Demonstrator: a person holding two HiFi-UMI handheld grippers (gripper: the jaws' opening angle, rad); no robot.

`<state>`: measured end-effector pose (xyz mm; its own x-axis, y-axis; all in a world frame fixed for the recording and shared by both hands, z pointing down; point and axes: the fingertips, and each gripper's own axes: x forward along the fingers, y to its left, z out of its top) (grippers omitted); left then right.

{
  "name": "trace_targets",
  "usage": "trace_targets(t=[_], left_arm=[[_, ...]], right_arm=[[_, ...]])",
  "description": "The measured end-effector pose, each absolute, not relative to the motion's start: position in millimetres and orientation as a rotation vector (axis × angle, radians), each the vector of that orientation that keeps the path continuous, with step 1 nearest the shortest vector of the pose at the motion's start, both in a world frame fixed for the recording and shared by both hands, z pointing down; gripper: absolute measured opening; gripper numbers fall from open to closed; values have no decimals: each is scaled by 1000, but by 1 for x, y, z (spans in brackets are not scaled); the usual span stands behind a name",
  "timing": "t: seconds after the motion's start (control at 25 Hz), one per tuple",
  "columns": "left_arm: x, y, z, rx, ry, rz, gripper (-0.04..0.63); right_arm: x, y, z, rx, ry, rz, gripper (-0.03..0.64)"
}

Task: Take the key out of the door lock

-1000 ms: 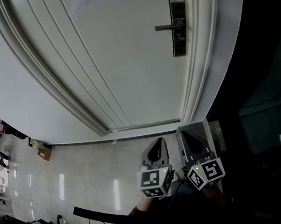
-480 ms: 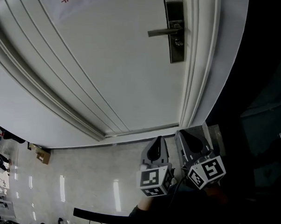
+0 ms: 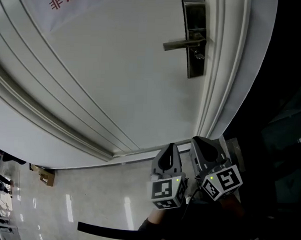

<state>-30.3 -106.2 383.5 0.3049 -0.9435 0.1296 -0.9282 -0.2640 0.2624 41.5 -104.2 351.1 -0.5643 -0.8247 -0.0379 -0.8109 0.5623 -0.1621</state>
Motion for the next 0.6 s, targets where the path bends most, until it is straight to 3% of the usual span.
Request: trace_targets(t=[0.6], left_arm=[[-67,-227,376,2379,-1531,-87,0]], right_arm=[[4,-215,343,-1528,2578,-191,3]])
